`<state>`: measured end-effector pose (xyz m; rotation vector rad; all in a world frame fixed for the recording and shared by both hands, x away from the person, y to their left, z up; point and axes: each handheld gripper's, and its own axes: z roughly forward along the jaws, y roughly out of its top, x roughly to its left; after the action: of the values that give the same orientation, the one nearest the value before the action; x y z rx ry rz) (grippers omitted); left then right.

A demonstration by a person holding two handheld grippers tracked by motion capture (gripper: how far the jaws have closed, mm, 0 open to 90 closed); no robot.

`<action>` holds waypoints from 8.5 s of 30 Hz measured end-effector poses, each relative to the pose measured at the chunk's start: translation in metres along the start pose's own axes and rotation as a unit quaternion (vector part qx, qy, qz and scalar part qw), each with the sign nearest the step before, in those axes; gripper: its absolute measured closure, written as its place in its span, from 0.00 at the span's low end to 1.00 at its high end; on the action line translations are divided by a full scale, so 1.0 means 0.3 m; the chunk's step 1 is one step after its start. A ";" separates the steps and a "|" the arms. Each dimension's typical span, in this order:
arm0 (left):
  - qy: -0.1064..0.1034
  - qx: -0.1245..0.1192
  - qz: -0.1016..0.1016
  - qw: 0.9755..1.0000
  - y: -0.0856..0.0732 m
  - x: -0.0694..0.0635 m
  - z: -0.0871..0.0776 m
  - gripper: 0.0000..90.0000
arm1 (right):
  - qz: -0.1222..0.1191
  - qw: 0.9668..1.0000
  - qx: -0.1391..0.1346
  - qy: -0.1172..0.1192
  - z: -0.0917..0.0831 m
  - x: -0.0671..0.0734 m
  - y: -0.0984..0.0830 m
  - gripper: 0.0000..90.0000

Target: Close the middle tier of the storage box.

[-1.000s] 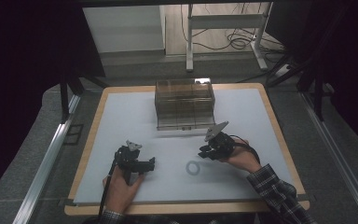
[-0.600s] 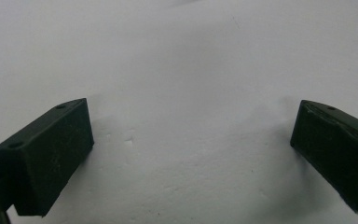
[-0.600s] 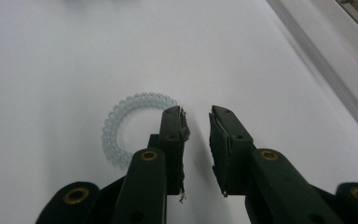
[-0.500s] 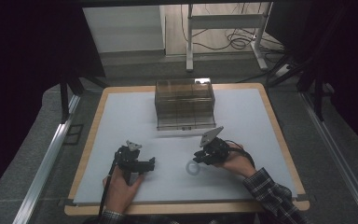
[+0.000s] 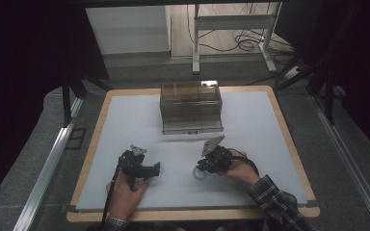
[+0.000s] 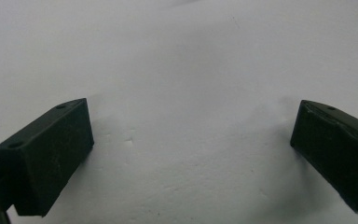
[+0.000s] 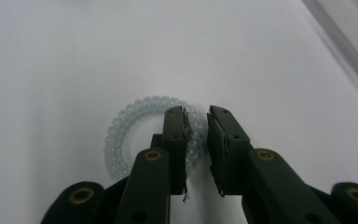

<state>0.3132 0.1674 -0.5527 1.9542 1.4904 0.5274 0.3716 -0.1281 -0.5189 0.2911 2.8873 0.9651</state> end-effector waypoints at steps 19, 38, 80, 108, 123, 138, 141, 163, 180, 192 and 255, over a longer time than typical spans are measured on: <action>0.000 0.000 0.000 1.000 0.000 0.000 0.000 0.00 | 0.017 1.000 -0.024 0.006 -0.030 -0.012 0.001 0.90; 0.000 0.000 0.000 1.000 0.000 0.000 0.000 0.00 | 0.024 0.999 -0.046 -0.002 -0.072 -0.036 0.017 0.90; 0.000 0.002 0.002 1.000 0.000 0.001 -0.001 0.00 | 0.063 0.994 -0.075 -0.041 -0.085 -0.170 0.085 0.90; 0.000 0.002 0.002 1.000 0.000 0.001 -0.001 0.00 | 0.096 0.988 -0.104 -0.057 -0.092 -0.274 0.149 0.90; 0.000 0.002 0.002 1.000 0.000 0.001 -0.001 0.00 | 0.105 0.986 -0.113 -0.070 -0.092 -0.314 0.186 0.90; 0.000 0.002 0.002 1.000 0.000 0.001 -0.001 0.00 | 0.109 0.984 -0.116 -0.084 -0.081 -0.342 0.205 0.90; 0.000 0.002 0.002 1.000 0.000 0.001 -0.001 0.00 | 0.114 0.983 -0.117 -0.088 -0.080 -0.348 0.208 0.90; 0.000 0.002 0.002 1.000 0.000 0.001 -0.001 0.00 | 0.124 0.978 -0.111 -0.125 -0.039 -0.401 0.221 0.90; 0.000 0.003 0.002 1.000 0.000 0.002 -0.001 0.00 | 0.122 0.979 -0.097 -0.135 -0.003 -0.412 0.214 0.90; 0.000 0.003 0.002 1.000 0.000 0.002 -0.001 0.00 | 0.118 0.980 -0.084 -0.134 0.032 -0.409 0.202 0.90; 0.000 0.002 0.002 1.000 0.000 0.001 -0.001 0.00 | 0.043 0.987 -0.114 -0.101 -0.064 -0.198 0.160 0.46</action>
<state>0.3131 0.1677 -0.5524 1.9604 1.4895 0.5258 0.4344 -0.1140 -0.4735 0.4675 2.5721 1.1918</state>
